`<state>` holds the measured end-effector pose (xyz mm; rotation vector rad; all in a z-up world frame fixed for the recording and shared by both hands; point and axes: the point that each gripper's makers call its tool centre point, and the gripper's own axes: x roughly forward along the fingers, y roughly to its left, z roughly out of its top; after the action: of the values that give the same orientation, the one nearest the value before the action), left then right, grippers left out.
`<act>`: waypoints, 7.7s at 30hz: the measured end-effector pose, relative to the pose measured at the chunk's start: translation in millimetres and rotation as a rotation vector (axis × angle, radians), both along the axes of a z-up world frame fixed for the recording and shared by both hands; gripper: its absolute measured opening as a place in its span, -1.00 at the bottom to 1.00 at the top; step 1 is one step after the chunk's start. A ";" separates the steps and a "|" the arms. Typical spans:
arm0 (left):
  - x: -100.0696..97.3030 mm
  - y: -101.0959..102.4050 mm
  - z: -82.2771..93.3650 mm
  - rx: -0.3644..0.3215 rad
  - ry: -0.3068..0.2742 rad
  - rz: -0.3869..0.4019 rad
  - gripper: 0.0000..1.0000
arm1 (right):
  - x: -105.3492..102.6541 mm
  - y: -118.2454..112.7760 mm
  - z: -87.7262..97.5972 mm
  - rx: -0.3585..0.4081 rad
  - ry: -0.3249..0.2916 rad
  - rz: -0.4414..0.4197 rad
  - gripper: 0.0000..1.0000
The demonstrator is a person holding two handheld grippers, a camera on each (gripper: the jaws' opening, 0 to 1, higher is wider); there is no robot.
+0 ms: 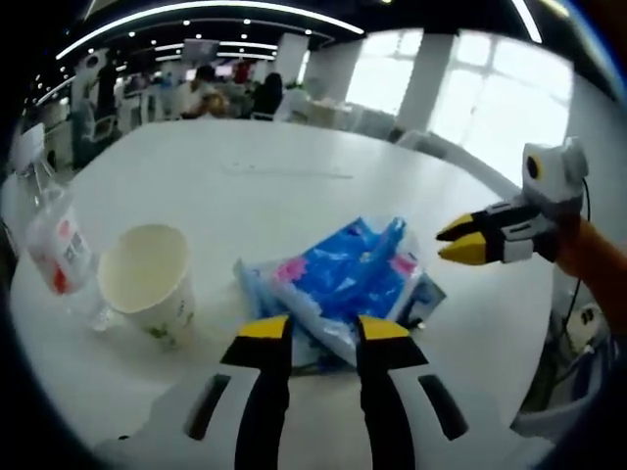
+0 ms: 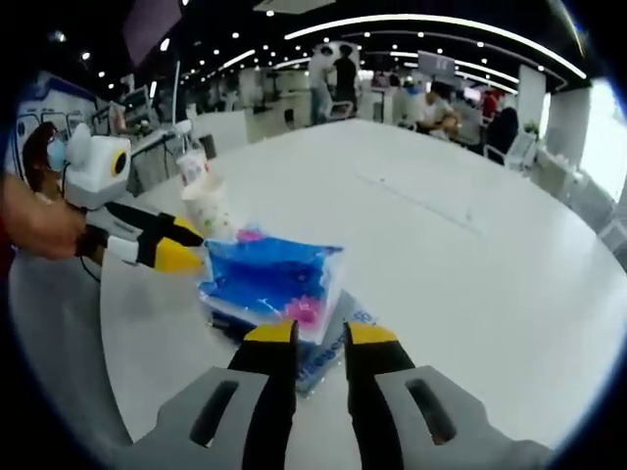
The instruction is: Arrange the tabletop items into an orderly group along one side of the table until the central work area is clear of visible clutter.
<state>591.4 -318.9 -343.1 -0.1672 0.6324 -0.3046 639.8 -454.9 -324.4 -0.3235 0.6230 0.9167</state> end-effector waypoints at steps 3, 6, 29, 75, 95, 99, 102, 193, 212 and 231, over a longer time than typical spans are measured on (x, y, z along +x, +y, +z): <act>1.9 -0.6 -2.3 -0.002 0.007 0.004 -0.54 | 3.7 3.9 -0.4 0.000 0.000 0.006 -0.62; 3.8 0.2 -5.0 -0.001 0.013 0.007 -0.53 | 8.0 8.1 -2.5 -0.001 0.002 0.013 -0.61; 11.8 0.0 -14.1 -0.018 0.038 0.016 -0.65 | 22.8 39.4 -24.6 0.013 0.034 0.040 -0.71; 8.3 -3.2 -5.2 -0.005 -0.026 -0.023 -0.28 | 20.1 22.2 -11.7 0.241 0.120 -0.074 -0.95; -21.4 -23.4 26.5 -0.127 -0.189 -0.263 0.56 | 16.3 17.4 3.6 0.271 0.108 -0.091 -0.96; -29.3 -21.9 28.6 -0.142 -0.192 -0.282 0.72 | 14.0 16.6 8.3 0.273 0.104 -0.093 -0.96; -35.0 -22.0 32.7 -0.147 -0.210 -0.299 0.81 | 12.5 15.4 11.7 0.274 0.099 -0.095 -0.96; -85.6 8.0 54.2 -0.148 -0.243 -0.310 0.88 | 35.1 -183.2 -41.1 0.143 0.086 -0.404 -0.95; -85.6 9.1 52.1 -0.149 -0.234 -0.307 0.84 | 36.3 -187.9 -45.6 0.151 0.107 -0.435 -0.91; -86.6 7.9 51.0 -0.148 -0.229 -0.314 0.81 | 33.8 -194.7 -44.2 0.156 0.114 -0.461 -0.84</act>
<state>504.8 -311.0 -292.1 -0.1718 0.4071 -0.6644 673.7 -649.6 -368.7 0.0174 0.6899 0.5367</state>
